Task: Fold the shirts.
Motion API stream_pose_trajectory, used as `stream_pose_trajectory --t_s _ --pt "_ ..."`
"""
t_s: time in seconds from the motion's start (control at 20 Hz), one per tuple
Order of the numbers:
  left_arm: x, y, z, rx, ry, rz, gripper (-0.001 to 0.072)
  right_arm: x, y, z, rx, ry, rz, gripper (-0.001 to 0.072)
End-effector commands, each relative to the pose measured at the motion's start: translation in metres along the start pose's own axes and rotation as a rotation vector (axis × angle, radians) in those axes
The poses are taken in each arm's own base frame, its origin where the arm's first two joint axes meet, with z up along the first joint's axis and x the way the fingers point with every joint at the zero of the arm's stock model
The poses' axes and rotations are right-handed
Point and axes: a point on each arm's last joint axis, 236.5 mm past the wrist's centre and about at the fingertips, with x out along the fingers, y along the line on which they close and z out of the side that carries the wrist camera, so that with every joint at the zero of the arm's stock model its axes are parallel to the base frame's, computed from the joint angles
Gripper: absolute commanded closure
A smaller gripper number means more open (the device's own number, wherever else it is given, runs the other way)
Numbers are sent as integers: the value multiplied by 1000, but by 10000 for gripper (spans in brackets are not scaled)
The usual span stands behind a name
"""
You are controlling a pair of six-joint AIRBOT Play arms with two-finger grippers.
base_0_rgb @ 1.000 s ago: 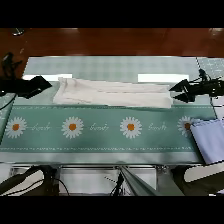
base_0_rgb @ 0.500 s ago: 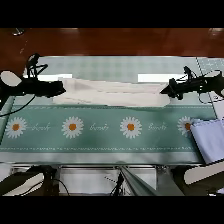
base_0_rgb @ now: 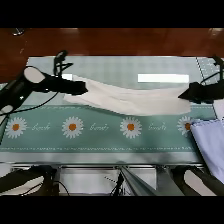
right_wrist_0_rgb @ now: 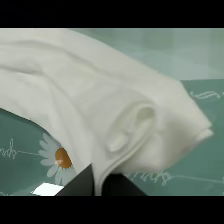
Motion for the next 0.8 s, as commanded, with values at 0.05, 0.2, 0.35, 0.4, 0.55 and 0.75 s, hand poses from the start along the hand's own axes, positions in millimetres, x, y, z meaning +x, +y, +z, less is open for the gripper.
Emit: stream_pose_trajectory --t_s 0.05,0.2,0.35,0.4,0.55,0.75 --pt "66 -88 -10 143 116 -110 692 -39 32 -61 4 -113 3 686" --pt "112 -144 -37 207 203 -165 691 -56 46 -76 -10 -163 14 686" --pt "151 -188 -84 212 308 -213 691 -60 55 -80 -17 -173 40 686" --pt "162 -203 -104 214 347 -237 691 -60 58 -80 -17 -176 51 686" --pt "181 -237 -157 171 452 -317 691 -61 65 -77 -15 -186 80 686" --pt "179 -247 -164 154 489 -365 691 -61 65 -78 -12 -185 82 686"
